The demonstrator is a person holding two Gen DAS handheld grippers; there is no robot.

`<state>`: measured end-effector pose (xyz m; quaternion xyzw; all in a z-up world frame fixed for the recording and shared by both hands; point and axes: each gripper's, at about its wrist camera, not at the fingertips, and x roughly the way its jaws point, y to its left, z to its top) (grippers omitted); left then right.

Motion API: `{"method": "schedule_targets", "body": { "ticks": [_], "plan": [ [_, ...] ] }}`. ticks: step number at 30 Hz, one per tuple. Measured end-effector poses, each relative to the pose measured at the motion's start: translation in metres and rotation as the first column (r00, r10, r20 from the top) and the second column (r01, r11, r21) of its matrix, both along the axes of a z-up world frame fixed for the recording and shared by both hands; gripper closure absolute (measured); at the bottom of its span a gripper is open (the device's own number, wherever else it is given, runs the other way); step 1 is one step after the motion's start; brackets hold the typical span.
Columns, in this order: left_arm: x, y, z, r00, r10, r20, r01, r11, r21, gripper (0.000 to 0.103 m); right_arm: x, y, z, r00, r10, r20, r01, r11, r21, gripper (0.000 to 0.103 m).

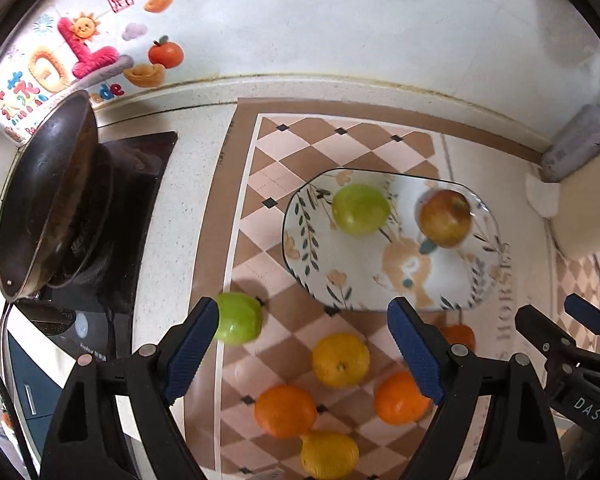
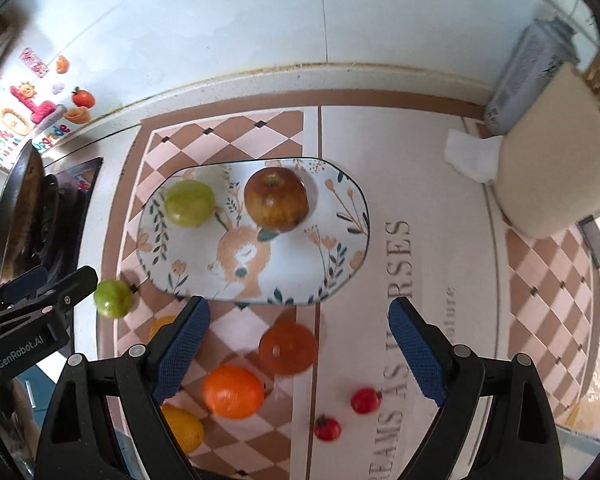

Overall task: Organize fruits
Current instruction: 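Open both grippers and lift both tools away from the plate, then grasp an orange with the right gripper while the left gripper grasps another orange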

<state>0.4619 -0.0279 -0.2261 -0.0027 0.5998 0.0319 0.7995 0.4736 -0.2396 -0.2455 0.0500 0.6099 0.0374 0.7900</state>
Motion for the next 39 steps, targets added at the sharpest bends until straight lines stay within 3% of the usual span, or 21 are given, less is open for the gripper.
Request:
{"method": "schedule_targets", "body": {
  "ticks": [14,20,27,32,33,34,39],
  "plan": [
    [-0.075,-0.002,0.075,0.988,-0.054,0.144,0.054,0.999,0.0,0.017,-0.084,0.006,0.083,0.992,-0.008,0.128,0.007,1.0,0.011,0.01],
    [-0.095,-0.001,0.094,0.983,-0.07,0.171,0.072,0.997,-0.005,0.017,-0.111,0.009,0.118,0.981,-0.011,0.194,0.007,1.0,0.018,0.01],
    [-0.111,0.003,0.109,0.978,-0.074,0.196,0.081,0.996,-0.029,0.017,-0.128,0.012,0.138,0.974,-0.027,0.223,0.016,0.998,0.053,0.01],
    [-0.11,0.006,0.103,0.981,-0.068,0.18,0.075,0.997,-0.029,0.017,-0.13,0.011,0.129,0.98,-0.048,0.192,0.029,0.994,0.104,0.01],
    [-0.109,0.007,0.098,0.984,-0.072,0.166,0.077,0.997,-0.024,0.01,-0.129,0.011,0.123,0.983,-0.049,0.177,0.029,0.993,0.113,0.01],
    [-0.107,0.008,0.092,0.986,-0.075,0.151,0.078,0.997,-0.015,0.0,-0.127,0.01,0.115,0.987,-0.05,0.155,0.029,0.991,0.13,0.01],
    [-0.101,0.017,0.051,0.995,-0.057,0.087,0.052,0.997,0.06,0.0,-0.112,0.014,0.041,0.999,-0.046,0.003,0.045,0.978,0.202,0.01]
  ]
}}
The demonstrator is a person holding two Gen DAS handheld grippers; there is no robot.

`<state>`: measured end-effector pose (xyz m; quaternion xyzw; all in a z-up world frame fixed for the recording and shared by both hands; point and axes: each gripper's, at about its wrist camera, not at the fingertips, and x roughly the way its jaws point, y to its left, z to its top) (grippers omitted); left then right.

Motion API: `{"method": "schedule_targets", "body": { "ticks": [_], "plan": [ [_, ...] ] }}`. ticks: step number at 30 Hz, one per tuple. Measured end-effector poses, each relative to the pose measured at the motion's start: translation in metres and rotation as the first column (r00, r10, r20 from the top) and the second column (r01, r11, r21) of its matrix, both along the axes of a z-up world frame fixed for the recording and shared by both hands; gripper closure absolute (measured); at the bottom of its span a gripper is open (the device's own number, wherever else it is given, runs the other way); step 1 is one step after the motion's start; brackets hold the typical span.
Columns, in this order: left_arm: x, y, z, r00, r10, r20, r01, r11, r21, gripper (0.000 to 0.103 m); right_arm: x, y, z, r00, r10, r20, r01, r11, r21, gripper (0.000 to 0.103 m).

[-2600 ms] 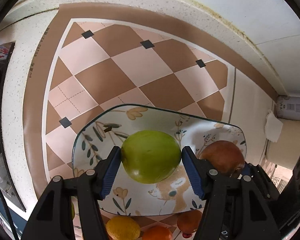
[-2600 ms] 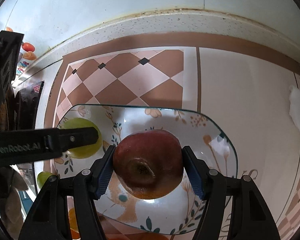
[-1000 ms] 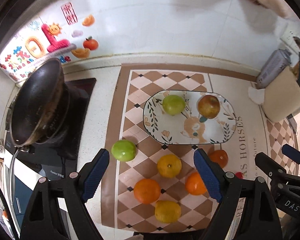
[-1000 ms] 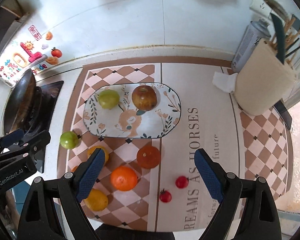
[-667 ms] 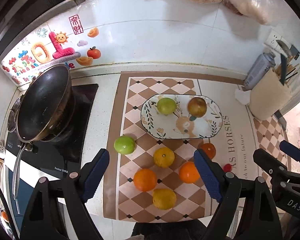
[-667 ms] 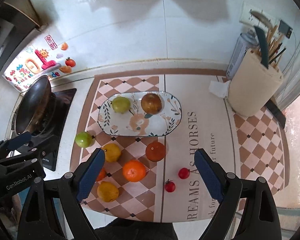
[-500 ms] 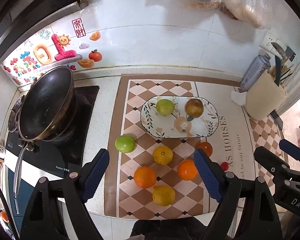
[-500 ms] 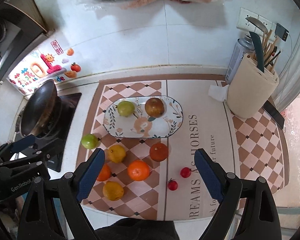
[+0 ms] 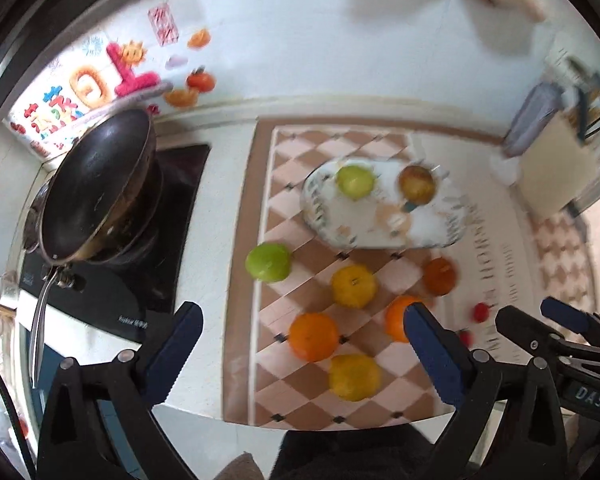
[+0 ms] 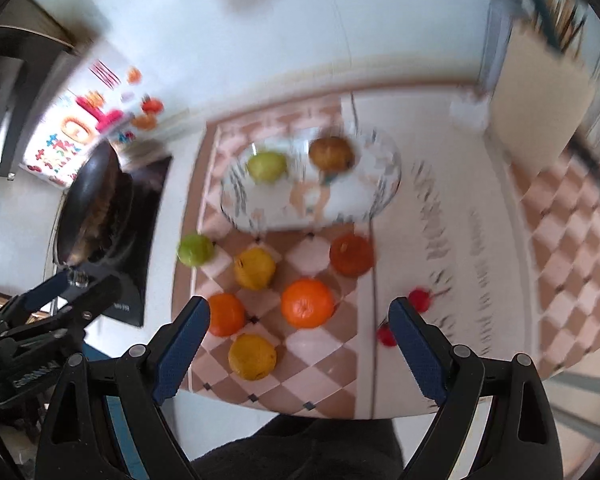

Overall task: Organize fruits
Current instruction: 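Grasp an orange with the right gripper while the left gripper grasps another orange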

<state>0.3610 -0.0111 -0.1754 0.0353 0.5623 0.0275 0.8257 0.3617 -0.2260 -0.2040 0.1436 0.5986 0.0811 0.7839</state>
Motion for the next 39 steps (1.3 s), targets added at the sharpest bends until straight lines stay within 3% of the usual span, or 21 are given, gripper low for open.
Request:
{"method": "schedule_targets", "body": {
  "ticks": [4,7,11,16,17,19,20,22,27,30,31,34,39],
  "plan": [
    [0.008,0.01,-0.044,0.996,0.022,-0.086,-0.018,0.999,0.045,0.0,0.009,0.011,-0.067,0.993,0.019,-0.114,-0.018,1.0,0.007,0.01],
    [0.015,0.021,-0.079,0.981,0.046,-0.187,-0.047,0.999,-0.002,0.0,0.014,0.021,-0.101,0.988,0.052,-0.145,-0.057,0.998,-0.029,0.012],
    [0.026,0.03,-0.124,0.944,0.067,-0.322,-0.105,0.99,-0.099,0.0,0.021,0.033,-0.13,0.978,0.092,-0.188,-0.101,0.994,-0.038,0.014],
    [0.037,0.027,-0.163,0.913,0.058,-0.403,-0.115,0.986,-0.119,0.004,0.019,0.033,-0.138,0.972,0.114,-0.203,-0.124,0.992,-0.039,0.014],
    [0.038,0.026,-0.169,0.909,0.052,-0.412,-0.112,0.986,-0.122,0.007,0.019,0.032,-0.138,0.971,0.115,-0.208,-0.127,0.991,-0.04,0.014],
    [0.039,0.023,-0.18,0.899,0.038,-0.435,-0.108,0.985,-0.137,0.03,0.022,0.032,-0.139,0.97,0.119,-0.214,-0.131,0.99,-0.042,0.013],
    [0.039,0.022,-0.186,0.894,0.028,-0.447,-0.11,0.981,-0.158,0.033,0.023,0.031,-0.14,0.969,0.12,-0.217,-0.133,0.99,-0.045,0.013],
    [0.037,0.023,-0.19,0.889,0.023,-0.457,-0.125,0.973,-0.194,0.041,0.028,0.032,-0.143,0.968,0.119,-0.22,-0.132,0.99,-0.044,0.014],
    [0.026,0.03,-0.185,0.9,0.04,-0.434,-0.116,0.982,-0.15,0.041,0.041,0.041,-0.147,0.965,0.134,-0.224,-0.144,0.989,-0.029,0.013],
    [0.023,0.036,-0.186,0.9,0.042,-0.435,-0.126,0.978,-0.167,0.04,0.049,0.052,-0.156,0.959,0.148,-0.244,-0.163,0.986,-0.04,0.014],
    [0.023,0.037,-0.186,0.899,0.045,-0.435,-0.131,0.977,-0.169,0.039,0.051,0.056,-0.161,0.954,0.152,-0.259,-0.169,0.985,-0.045,0.015],
    [0.023,0.038,-0.19,0.895,0.042,-0.445,-0.123,0.98,-0.156,0.039,0.053,0.062,-0.174,0.938,0.17,-0.301,-0.186,0.982,-0.026,0.036],
    [0.02,0.034,-0.2,0.891,0.046,-0.452,-0.13,0.979,-0.156,0.039,0.044,0.062,-0.176,0.921,0.202,-0.333,-0.224,0.974,-0.027,0.036]
  ]
}}
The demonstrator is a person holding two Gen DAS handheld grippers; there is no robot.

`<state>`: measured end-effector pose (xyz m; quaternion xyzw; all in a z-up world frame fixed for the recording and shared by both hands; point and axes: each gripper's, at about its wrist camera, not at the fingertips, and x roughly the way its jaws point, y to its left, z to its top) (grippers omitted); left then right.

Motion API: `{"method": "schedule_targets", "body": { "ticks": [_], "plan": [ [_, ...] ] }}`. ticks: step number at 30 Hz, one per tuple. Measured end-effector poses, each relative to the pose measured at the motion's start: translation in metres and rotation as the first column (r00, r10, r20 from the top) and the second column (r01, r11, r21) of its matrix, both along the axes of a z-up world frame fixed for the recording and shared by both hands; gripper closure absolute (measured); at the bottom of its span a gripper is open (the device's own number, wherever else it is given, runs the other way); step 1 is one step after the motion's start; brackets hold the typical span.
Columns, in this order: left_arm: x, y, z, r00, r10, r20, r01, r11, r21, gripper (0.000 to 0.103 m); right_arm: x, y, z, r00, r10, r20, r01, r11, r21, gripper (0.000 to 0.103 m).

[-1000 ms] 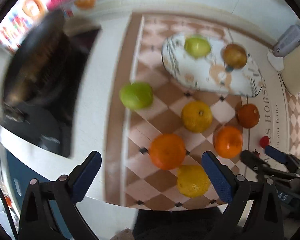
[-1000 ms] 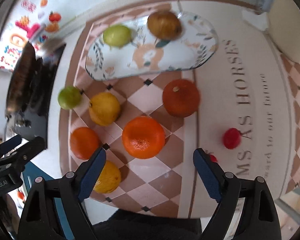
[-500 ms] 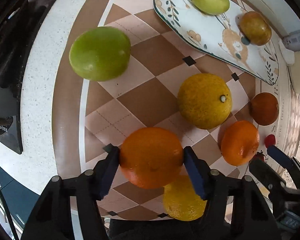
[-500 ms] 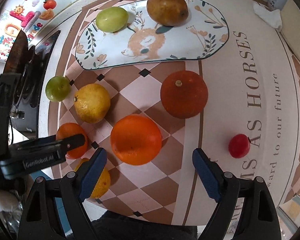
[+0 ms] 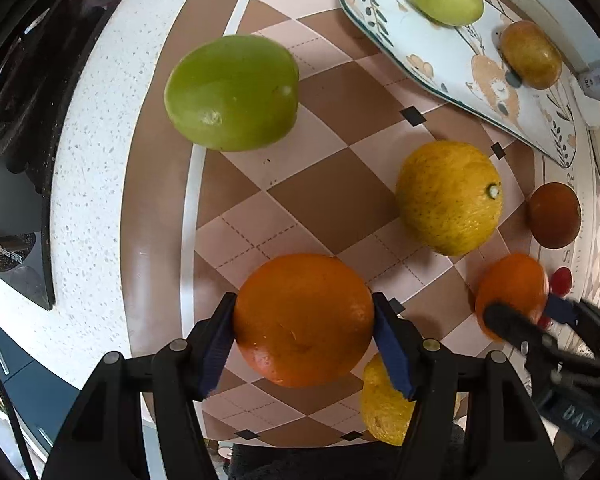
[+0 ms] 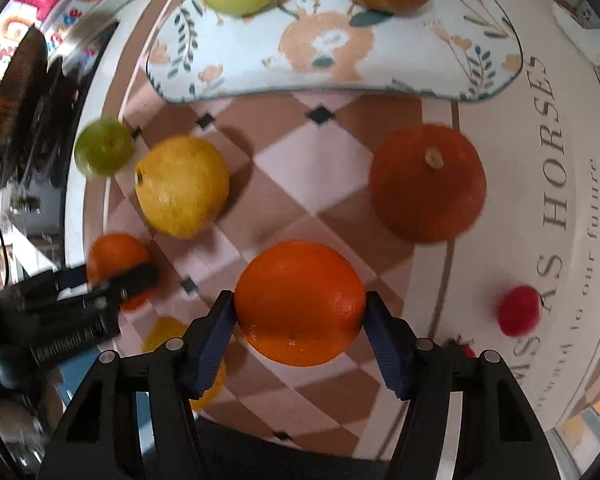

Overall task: Organize fruits
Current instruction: 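Grasp an orange with the right gripper while the left gripper grasps another orange, then carry the right tool's orange onto the plate while the left tool sets its orange there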

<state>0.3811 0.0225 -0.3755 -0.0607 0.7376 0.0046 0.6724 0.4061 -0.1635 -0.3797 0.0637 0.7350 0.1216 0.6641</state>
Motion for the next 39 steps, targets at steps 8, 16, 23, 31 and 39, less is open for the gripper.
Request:
{"method": "schedule_targets", "body": {
  "ticks": [8,16,23,31,39],
  "plan": [
    [-0.006,0.003,-0.011,1.0,0.001,-0.002,-0.001,1.0,0.005,0.04,-0.003,-0.01,-0.005,0.999,-0.033,-0.039,0.035,0.999,0.033,0.035],
    [0.006,0.001,-0.009,1.0,-0.002,-0.003,0.002,1.0,0.014,0.041,-0.004,-0.007,-0.012,0.998,-0.012,-0.055,0.013,1.0,0.016,0.031],
    [0.009,-0.009,0.016,1.0,0.001,0.031,-0.001,1.0,0.015,0.042,-0.01,0.0,-0.005,0.999,0.047,-0.003,-0.047,0.999,-0.009,0.037],
    [0.053,-0.019,0.109,0.983,0.001,0.183,0.014,0.996,-0.085,0.042,0.017,-0.031,0.048,0.994,-0.074,0.075,0.064,0.99,0.123,0.037],
    [0.14,-0.045,0.088,0.992,-0.012,0.128,0.028,0.992,-0.123,0.041,0.101,-0.072,0.056,0.976,-0.144,0.161,0.134,0.988,0.072,0.037]
  ]
}}
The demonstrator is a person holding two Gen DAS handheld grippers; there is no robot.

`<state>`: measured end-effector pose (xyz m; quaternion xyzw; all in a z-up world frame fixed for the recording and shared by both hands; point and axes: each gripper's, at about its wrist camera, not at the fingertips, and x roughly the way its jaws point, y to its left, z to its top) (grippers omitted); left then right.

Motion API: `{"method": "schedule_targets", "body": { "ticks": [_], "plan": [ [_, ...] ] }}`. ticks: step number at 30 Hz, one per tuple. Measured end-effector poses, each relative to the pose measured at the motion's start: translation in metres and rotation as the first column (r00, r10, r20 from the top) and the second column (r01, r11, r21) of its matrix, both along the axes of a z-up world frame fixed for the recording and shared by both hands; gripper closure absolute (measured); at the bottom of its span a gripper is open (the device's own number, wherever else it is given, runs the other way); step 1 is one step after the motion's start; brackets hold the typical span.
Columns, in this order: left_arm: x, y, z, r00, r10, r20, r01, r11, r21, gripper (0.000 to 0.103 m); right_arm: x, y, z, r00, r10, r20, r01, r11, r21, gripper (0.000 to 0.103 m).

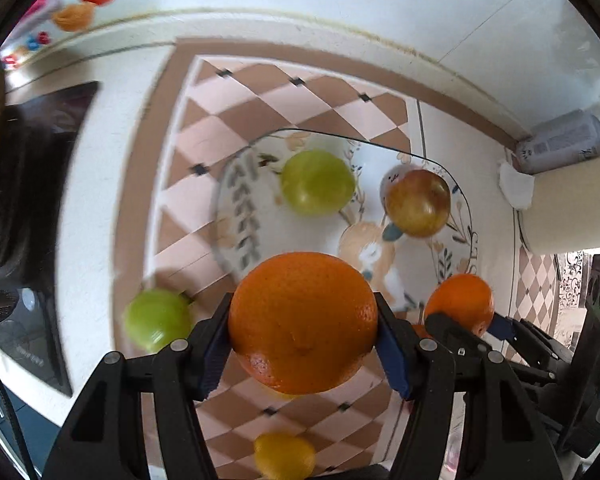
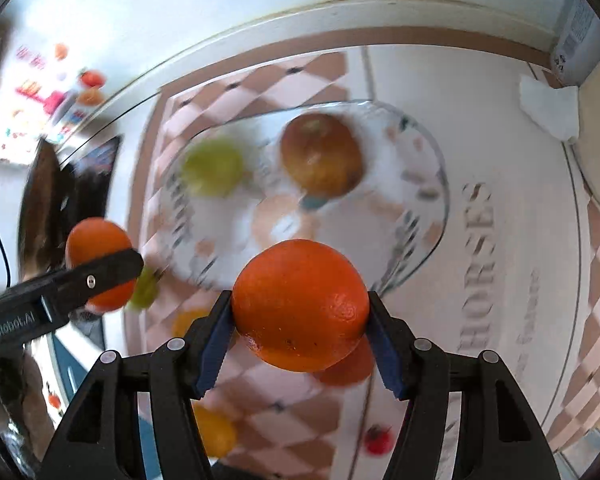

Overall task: Organize fruits
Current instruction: 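Carry the right tool's orange onto the plate while the left tool sets its orange there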

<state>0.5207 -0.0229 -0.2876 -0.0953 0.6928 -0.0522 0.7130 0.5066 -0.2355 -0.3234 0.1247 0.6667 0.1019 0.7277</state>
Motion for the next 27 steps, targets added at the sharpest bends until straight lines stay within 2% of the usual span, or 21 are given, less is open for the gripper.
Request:
{"method": "schedule_targets", "body": {
  "ticks": [5,8,12,19,20,22,27],
  "plan": [
    [0.025,-0.027,-0.05,0.993,-0.026,-0.117,0.023,0.999,-0.024,0.041,0.029,-0.011,-0.03,0.999,0.005,-0.052,-0.006,0.999,-0.034,0.037],
    [0.031,-0.036,-0.065,0.987,-0.034,-0.155,0.028,0.999,-0.043,0.041,0.035,-0.007,-0.039,0.998,0.023,-0.057,-0.026,0.998,-0.053,0.037],
    [0.038,-0.039,-0.077,0.98,-0.015,-0.199,0.001,0.997,-0.072,0.041,0.041,-0.009,-0.046,0.998,0.027,-0.057,-0.031,0.998,-0.054,0.037],
    [0.043,-0.044,-0.081,0.972,-0.04,-0.232,0.02,0.996,-0.089,0.041,0.037,-0.013,-0.053,0.997,0.023,-0.076,-0.027,0.998,-0.049,0.036],
    [0.043,-0.044,-0.082,0.972,-0.04,-0.233,0.02,0.996,-0.088,0.04,0.036,-0.014,-0.052,0.997,0.028,-0.079,-0.032,0.998,-0.05,0.033],
    [0.043,-0.045,-0.081,0.972,-0.045,-0.23,0.021,0.994,-0.105,0.011,0.038,-0.007,-0.05,0.997,0.028,-0.076,-0.031,0.999,-0.041,0.021],
    [0.042,-0.046,-0.062,0.985,-0.045,-0.169,0.03,0.996,-0.088,0.01,0.037,-0.003,-0.039,0.997,0.038,-0.067,-0.042,0.997,-0.068,0.014]
  ]
}}
